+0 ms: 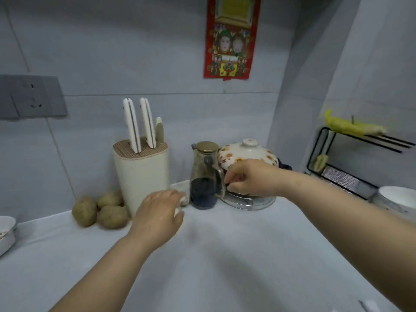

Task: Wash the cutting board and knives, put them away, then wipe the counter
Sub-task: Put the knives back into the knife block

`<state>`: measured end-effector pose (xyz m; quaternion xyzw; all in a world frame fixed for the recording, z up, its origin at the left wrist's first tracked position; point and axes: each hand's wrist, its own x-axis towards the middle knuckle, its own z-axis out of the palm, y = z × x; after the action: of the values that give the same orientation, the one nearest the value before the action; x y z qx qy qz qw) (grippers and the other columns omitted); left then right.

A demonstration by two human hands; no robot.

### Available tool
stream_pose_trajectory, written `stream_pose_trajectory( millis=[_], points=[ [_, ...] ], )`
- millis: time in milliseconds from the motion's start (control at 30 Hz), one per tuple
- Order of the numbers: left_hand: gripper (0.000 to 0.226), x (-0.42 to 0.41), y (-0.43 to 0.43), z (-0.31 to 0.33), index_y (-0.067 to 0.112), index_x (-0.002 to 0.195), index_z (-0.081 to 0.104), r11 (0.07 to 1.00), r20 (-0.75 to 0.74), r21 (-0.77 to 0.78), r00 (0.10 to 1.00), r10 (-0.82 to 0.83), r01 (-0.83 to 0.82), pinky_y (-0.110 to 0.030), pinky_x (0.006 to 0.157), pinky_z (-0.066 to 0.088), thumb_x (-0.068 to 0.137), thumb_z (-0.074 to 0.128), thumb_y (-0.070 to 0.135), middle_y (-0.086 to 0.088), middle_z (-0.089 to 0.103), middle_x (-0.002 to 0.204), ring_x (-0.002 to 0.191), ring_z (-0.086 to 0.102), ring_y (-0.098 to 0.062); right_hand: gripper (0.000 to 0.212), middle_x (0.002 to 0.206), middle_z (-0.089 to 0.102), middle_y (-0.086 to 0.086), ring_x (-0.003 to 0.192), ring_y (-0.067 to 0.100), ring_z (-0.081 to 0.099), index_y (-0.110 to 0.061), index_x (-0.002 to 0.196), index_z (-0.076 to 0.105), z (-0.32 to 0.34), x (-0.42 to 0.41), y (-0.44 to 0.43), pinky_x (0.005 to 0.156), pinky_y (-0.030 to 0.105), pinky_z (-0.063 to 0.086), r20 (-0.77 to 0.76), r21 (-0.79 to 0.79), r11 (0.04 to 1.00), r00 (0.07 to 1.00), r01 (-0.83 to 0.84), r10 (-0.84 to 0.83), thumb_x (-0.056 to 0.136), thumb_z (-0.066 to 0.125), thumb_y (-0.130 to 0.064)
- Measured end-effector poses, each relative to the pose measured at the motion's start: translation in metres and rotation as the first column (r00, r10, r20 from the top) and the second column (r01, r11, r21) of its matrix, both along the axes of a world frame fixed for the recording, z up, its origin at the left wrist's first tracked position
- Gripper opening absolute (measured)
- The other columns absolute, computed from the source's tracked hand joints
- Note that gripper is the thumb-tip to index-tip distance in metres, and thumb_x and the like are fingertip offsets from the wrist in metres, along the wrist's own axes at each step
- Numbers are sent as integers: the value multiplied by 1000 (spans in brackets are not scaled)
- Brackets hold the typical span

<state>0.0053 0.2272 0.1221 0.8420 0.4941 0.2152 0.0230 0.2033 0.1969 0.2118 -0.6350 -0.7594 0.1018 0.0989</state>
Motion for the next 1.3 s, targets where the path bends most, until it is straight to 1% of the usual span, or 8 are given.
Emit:
stream_pose_trajectory(
  millis=[133,267,367,567,767,933,1033,1300],
  points=[
    [46,76,-74,-31,29,125,53,966,56,2,964,-260,260,-19,98,36,84,37,41,14,59,123,116,53,-6,22,92,57,-11,86,5,51,-22,108,65,-8,89,-99,64,3,35,56,-176,975,990,137,-129,87,59,-27],
    [35,154,-148,-60,40,74,70,876,51,32,875,-482,481,-2,58,42,67,36,43,30,64,68,62,60,14,23,97,58,-11,87,6,53,-24,109,63,-33,171,-205,68,7,39,113,-275,897,938,347,-328,87,59,-26],
    [32,208,-205,-92,37,71,70,792,72,3,790,-609,611,-4,60,43,67,38,40,28,65,68,63,60,11,29,109,60,-4,101,13,56,-24,117,60,-65,218,-290,83,20,43,203,-420,777,883,469,-424,88,56,-24],
    [28,272,-289,-148,24,73,70,671,166,14,660,-732,741,-19,81,35,72,43,30,12,69,75,86,47,-7,30,107,54,-10,99,8,53,-25,119,56,-117,287,-429,85,18,44,232,-447,564,699,694,-676,89,56,-23],
    [26,307,-337,-173,23,78,69,584,151,-42,583,-798,811,-17,80,34,76,44,30,8,66,83,85,45,-4,32,122,57,4,111,20,55,-16,120,57,-188,291,-494,96,32,46,328,-639,469,767,610,-551,89,53,-22],
    [34,316,-339,-182,21,84,72,651,104,-21,650,-753,759,-25,90,29,80,40,33,4,68,93,92,45,-8,34,123,54,9,114,29,49,-16,123,55,-224,287,-499,95,34,37,441,-643,568,854,514,-274,89,52,-20],
    [34,316,-339,-184,21,86,72,657,75,12,654,-753,754,-27,92,29,81,39,32,3,69,95,94,45,-10,27,118,59,10,113,28,50,-10,114,61,-234,284,-495,96,36,35,543,-604,669,838,432,-51,90,49,-13],
    [68,315,-339,-189,19,81,71,638,111,49,630,-769,769,-27,90,30,97,10,45,0,68,96,95,45,-10,35,135,38,11,120,30,39,-8,124,56,-244,272,-496,101,37,34,536,-644,644,844,413,-6,89,53,-12]
  ],
)
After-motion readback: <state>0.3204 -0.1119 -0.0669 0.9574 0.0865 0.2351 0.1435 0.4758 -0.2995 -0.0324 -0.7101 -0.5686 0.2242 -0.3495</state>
